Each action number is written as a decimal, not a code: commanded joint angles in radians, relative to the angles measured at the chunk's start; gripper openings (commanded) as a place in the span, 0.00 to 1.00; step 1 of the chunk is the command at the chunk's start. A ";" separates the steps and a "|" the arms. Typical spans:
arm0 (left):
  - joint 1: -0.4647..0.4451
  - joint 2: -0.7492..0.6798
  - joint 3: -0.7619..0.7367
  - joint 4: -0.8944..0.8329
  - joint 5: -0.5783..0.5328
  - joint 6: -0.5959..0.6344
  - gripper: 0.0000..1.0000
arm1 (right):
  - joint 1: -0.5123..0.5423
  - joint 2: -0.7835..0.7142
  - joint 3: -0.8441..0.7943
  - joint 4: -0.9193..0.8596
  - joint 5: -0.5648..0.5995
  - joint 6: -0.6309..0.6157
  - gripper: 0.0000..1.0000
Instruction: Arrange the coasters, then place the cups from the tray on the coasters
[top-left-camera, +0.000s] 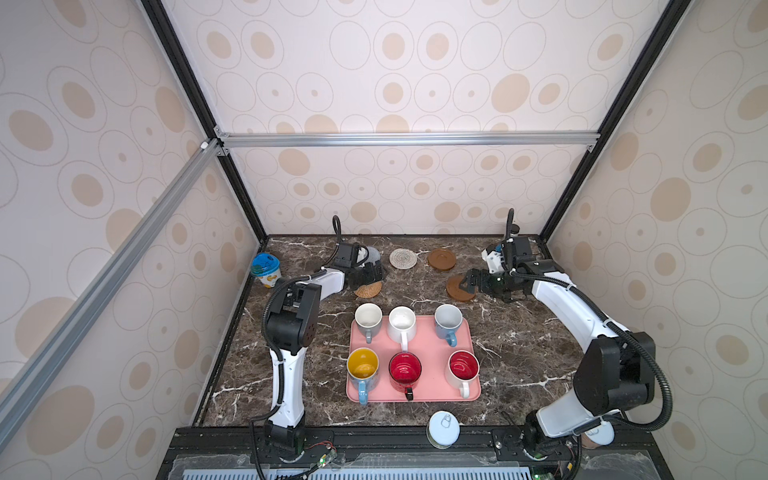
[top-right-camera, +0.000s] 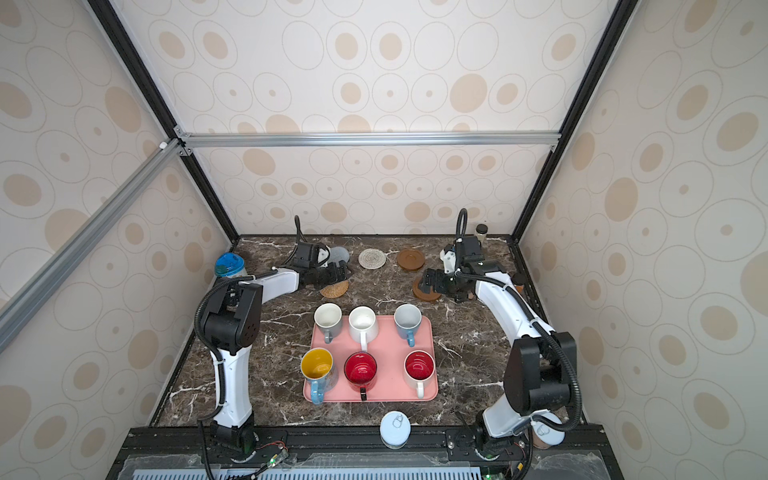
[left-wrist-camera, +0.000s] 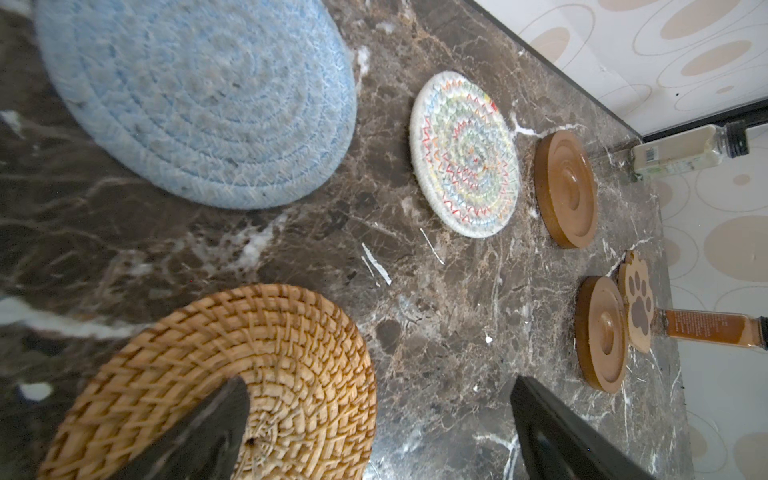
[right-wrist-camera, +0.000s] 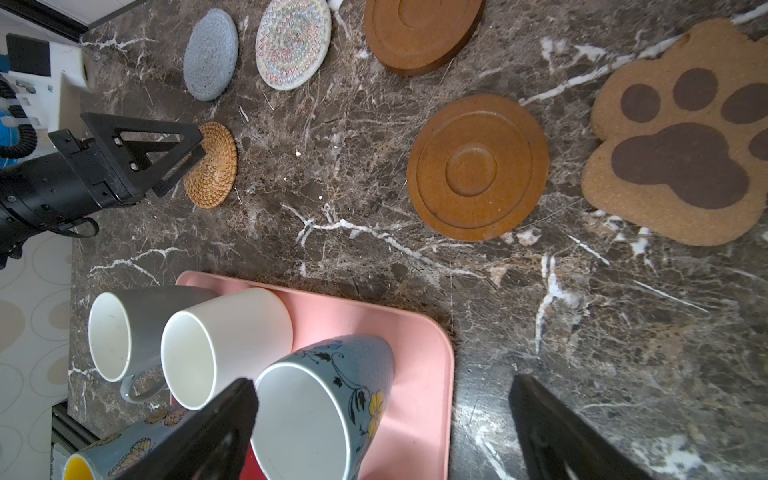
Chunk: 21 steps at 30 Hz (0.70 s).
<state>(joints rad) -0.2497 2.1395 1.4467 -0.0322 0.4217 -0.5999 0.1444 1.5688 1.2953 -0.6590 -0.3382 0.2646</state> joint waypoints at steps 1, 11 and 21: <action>0.018 0.042 0.004 -0.103 -0.049 0.022 1.00 | -0.005 0.003 -0.002 -0.017 0.007 0.000 0.99; 0.026 0.040 0.008 -0.109 -0.059 0.023 1.00 | -0.006 -0.002 -0.003 -0.018 0.008 0.001 0.99; 0.029 0.053 0.032 -0.121 -0.066 0.031 1.00 | -0.006 -0.004 -0.007 -0.019 0.009 0.001 0.99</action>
<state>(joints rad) -0.2314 2.1433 1.4654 -0.0608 0.3950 -0.5858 0.1444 1.5688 1.2953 -0.6594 -0.3382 0.2646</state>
